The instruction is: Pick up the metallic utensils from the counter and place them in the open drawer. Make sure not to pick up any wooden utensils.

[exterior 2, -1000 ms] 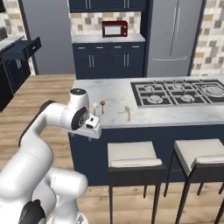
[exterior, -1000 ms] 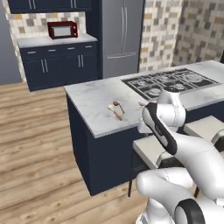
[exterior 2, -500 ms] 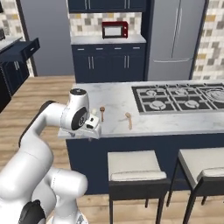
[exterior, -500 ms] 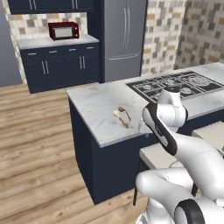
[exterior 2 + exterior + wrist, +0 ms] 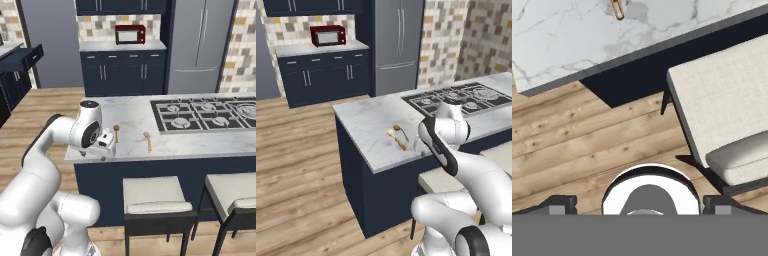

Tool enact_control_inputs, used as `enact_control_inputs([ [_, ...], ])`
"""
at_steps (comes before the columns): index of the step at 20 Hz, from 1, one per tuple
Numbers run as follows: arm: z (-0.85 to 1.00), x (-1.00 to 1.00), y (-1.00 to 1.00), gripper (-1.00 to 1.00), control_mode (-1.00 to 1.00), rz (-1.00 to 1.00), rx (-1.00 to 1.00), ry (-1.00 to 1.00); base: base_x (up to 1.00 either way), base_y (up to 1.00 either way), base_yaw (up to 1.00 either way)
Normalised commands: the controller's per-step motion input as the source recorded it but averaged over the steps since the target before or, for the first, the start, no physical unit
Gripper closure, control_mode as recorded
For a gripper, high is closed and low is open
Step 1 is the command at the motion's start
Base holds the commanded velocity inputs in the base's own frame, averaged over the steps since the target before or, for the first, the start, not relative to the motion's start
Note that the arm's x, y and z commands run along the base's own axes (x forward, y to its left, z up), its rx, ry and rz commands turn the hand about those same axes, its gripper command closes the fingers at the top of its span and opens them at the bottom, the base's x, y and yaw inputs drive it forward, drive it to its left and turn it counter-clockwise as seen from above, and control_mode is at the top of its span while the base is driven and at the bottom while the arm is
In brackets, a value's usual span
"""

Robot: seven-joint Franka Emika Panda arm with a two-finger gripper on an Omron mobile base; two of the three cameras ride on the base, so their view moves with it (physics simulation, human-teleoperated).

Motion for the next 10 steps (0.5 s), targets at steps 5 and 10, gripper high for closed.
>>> enact_control_inputs([
  [5, 0.01, 0.22, 0.00, -1.00, -1.00, 0.00, 0.00, 0.00, 0.17, 0.00, 0.00],
  [10, 0.22, 0.81, 0.01, -1.00, -1.00, 0.03, -0.07, 0.00, 0.00, 0.00, 0.00],
])
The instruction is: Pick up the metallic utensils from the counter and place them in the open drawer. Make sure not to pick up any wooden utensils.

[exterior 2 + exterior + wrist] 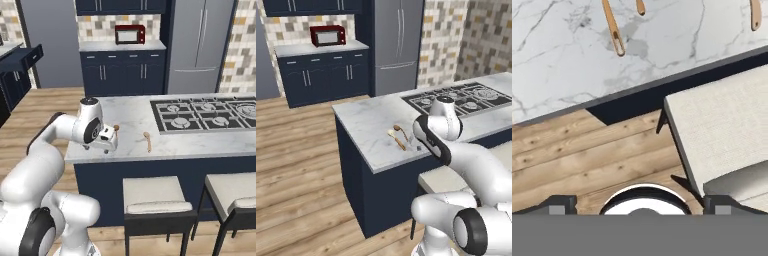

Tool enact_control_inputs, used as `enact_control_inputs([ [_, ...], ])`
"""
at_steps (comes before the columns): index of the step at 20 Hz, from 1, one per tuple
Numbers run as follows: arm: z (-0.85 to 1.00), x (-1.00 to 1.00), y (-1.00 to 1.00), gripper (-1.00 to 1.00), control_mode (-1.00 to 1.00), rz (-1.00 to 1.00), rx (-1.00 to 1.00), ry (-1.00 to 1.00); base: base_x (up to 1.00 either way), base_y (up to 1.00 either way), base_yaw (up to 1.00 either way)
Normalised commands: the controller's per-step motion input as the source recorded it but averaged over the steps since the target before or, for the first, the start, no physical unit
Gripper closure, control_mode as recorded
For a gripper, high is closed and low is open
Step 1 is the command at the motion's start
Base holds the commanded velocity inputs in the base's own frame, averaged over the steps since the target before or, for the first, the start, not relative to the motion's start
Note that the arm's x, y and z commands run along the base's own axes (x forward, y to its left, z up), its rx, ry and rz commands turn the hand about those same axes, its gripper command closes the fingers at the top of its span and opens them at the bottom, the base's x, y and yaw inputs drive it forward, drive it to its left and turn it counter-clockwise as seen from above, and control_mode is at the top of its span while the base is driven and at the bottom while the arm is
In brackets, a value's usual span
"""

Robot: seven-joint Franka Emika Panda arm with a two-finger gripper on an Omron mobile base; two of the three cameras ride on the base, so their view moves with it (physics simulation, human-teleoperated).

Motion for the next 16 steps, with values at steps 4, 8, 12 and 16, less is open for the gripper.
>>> enact_control_inputs([
  [4, 0.27, 1.00, 0.08, -1.00, -1.00, 0.01, -0.02, 0.06, 0.00, 0.00, 0.00],
  [8, 0.27, 0.83, 0.00, -1.00, -1.00, -0.06, 0.04, 0.03, 0.00, 0.00, 0.00],
  [12, 0.13, 0.85, 0.02, -1.00, -1.00, -0.03, 0.02, -0.02, 0.00, 0.00, 0.00],
  [16, 0.09, 0.72, 0.00, -1.00, -1.00, 0.00, 0.02, -0.06, 0.00, 0.00, 0.00],
])
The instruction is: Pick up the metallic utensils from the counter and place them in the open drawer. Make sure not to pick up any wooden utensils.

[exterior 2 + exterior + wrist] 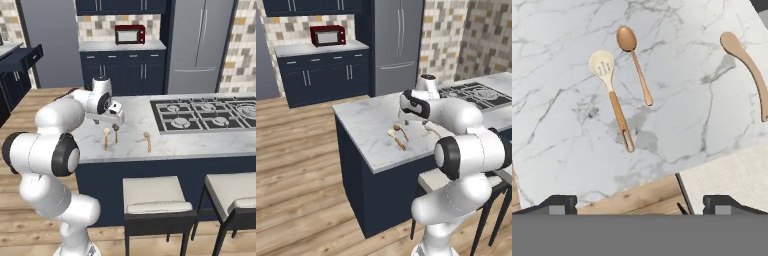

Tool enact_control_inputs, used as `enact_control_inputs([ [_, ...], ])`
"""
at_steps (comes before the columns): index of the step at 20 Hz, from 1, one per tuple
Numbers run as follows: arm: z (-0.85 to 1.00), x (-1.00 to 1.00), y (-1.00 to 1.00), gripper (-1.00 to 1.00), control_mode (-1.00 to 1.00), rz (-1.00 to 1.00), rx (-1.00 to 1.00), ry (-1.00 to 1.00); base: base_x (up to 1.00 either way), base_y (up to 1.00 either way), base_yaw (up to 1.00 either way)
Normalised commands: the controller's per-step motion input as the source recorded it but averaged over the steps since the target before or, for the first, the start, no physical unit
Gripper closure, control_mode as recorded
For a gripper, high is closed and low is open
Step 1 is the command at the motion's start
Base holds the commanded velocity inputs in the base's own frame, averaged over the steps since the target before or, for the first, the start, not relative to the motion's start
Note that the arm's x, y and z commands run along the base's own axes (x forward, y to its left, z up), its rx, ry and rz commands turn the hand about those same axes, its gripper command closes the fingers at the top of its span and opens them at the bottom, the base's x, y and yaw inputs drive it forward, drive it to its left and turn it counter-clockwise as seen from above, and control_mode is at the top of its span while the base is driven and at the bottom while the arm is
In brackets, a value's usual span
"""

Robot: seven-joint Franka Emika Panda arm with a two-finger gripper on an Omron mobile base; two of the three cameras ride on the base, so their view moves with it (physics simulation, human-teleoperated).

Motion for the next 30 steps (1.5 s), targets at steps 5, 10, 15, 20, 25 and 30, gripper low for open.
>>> enact_control_inputs([
  [5, 0.07, 0.64, 0.00, -1.00, -1.00, 0.00, 0.00, 0.00, 0.00, 0.00, 0.00],
  [10, 0.00, 0.41, 0.00, -1.00, -1.00, 0.00, 0.00, 0.00, 0.00, 0.00, 0.00],
  [15, 0.00, 0.05, 0.00, -1.00, -1.00, 0.00, 0.00, 0.01, 0.00, 0.00, 0.00],
  [20, 0.00, 0.57, -0.04, -1.00, -1.00, 0.01, 0.00, 0.29, 0.00, 0.00, 0.00],
  [25, 0.00, 0.29, 0.00, -1.00, -1.00, 0.00, 0.00, 0.36, 0.00, 0.00, 0.00],
  [30, 0.00, 0.00, 0.00, -1.00, -1.00, 0.00, 0.00, 0.02, 0.00, 0.00, 0.00],
])
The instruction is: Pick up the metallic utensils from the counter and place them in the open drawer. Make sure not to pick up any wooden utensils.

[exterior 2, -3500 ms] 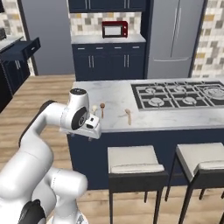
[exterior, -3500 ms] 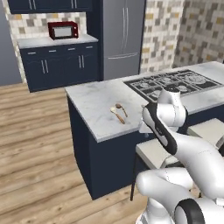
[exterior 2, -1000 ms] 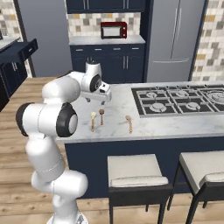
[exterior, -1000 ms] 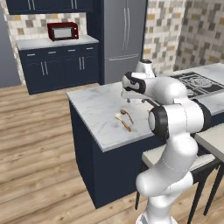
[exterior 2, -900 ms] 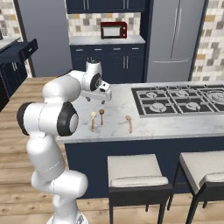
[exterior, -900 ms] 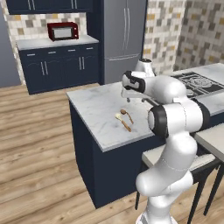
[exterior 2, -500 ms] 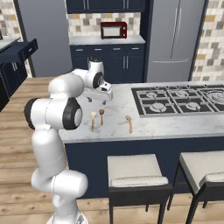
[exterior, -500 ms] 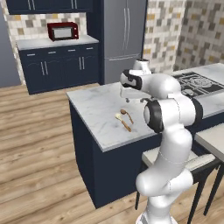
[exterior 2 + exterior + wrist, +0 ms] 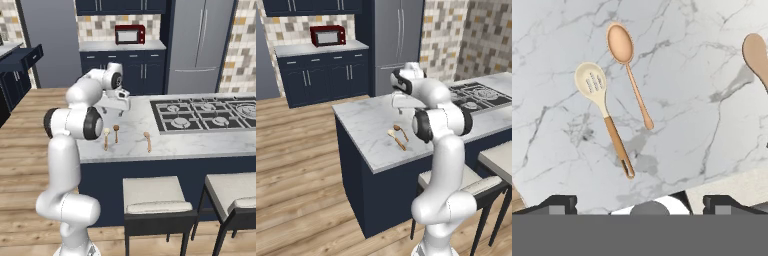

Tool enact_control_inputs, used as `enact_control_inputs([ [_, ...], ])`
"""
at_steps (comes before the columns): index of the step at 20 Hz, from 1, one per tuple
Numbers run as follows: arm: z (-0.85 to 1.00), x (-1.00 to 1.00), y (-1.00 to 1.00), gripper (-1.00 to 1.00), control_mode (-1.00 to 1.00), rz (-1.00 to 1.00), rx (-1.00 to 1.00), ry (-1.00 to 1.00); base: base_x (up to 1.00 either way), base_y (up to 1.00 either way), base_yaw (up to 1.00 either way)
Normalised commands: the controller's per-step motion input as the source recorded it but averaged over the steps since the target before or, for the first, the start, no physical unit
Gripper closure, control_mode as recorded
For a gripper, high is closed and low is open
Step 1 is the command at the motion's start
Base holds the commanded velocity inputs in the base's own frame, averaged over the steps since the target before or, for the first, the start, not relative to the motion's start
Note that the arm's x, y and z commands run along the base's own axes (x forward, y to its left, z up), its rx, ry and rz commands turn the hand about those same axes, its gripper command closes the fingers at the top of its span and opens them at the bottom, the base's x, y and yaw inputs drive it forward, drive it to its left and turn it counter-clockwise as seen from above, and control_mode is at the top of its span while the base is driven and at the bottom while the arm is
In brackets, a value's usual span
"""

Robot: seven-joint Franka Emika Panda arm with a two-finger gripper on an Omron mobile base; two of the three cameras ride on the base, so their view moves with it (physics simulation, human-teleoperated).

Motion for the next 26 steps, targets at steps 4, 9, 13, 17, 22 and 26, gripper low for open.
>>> enact_control_inputs([
  [4, 0.00, 0.21, -0.01, -1.00, -1.00, 0.00, 0.00, 0.00, 0.00, 0.00, 0.00],
  [9, 0.00, 0.27, 0.00, -1.00, -1.00, 0.00, 0.00, 0.00, 0.00, 0.00, 0.00],
  [13, -0.10, 0.12, 0.00, -1.00, -1.00, 0.00, 0.00, -0.05, 0.00, 0.00, 0.00],
  [17, -0.32, 0.03, 0.00, -1.00, -1.00, 0.00, 0.00, -0.05, 0.00, 0.00, 0.00],
  [22, -0.52, 0.01, 0.00, -1.00, -1.00, 0.00, -0.01, -0.03, 0.00, 0.00, 0.00],
  [26, -0.38, 0.03, 0.00, -1.00, -1.00, 0.00, -0.02, -0.06, 0.00, 0.00, 0.00],
])
